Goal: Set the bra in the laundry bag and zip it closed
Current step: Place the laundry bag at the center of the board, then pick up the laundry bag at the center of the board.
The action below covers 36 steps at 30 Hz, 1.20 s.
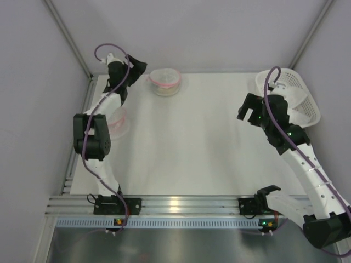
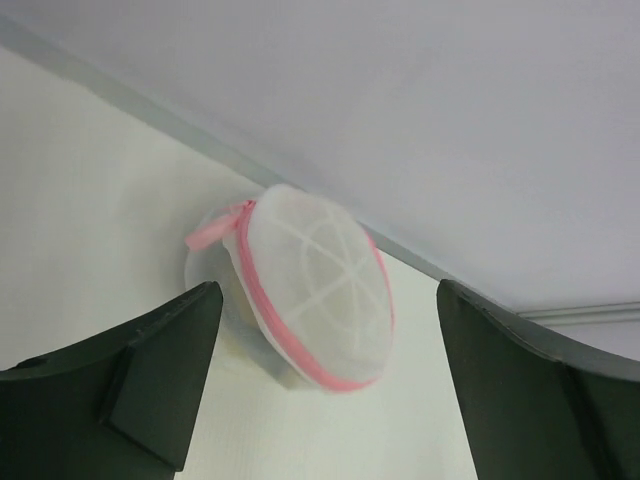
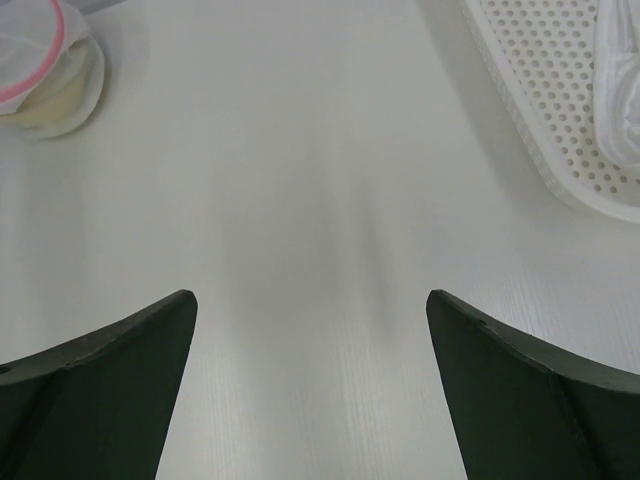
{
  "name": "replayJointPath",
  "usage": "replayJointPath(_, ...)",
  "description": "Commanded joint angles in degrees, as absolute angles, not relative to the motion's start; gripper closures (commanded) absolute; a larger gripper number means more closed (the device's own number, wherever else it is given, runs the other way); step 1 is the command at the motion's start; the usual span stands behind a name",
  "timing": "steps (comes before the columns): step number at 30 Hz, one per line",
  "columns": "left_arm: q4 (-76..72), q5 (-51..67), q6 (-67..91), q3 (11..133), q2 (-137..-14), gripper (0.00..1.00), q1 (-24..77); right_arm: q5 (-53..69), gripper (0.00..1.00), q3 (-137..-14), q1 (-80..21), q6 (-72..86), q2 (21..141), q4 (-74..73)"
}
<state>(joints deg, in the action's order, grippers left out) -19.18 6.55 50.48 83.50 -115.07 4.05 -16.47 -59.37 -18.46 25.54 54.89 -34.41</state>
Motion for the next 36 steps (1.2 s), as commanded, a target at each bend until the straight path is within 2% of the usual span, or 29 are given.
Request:
replayJointPath(1,-4.44,3.86,35.35,88.84,-102.58,0.06,3.78,-15.82,0.01,-63.98,-16.53,25.23,56.77,-34.19)
replayJointPath(2,4.57,4.04,31.59,91.21,-101.70,0.02,3.69,-15.73,0.01,-64.68,-16.00,25.22,58.34,-34.19)
replayJointPath(5,15.60,2.65,25.85,89.67,-96.61,0.02,3.87,-15.03,0.01,-67.58,-14.77,24.61,61.43,-33.75)
replayJointPath(8,18.80,-6.57,23.12,80.64,-86.44,0.02,3.87,-12.67,0.01,-69.34,-13.89,23.12,63.19,-32.26)
replayJointPath(15,30.93,-20.11,21.71,70.07,-80.52,0.02,3.78,-6.60,0.00,-63.56,-13.89,22.06,60.82,-25.23)
replayJointPath(22,25.15,-19.86,30.40,56.00,-74.10,0.02,-3.24,-3.95,0.01,-56.87,-13.89,21.80,55.29,-24.87)
replayJointPath(30,13.28,-12.93,28.56,50.80,-72.95,0.03,-8.08,-5.01,0.00,-53.27,-13.97,22.41,51.69,-27.77)
replayJointPath(36,7.31,-9.06,39.01,48.52,-73.65,0.06,-8.79,-5.71,0.01,-52.73,-13.89,22.50,50.80,-28.04)
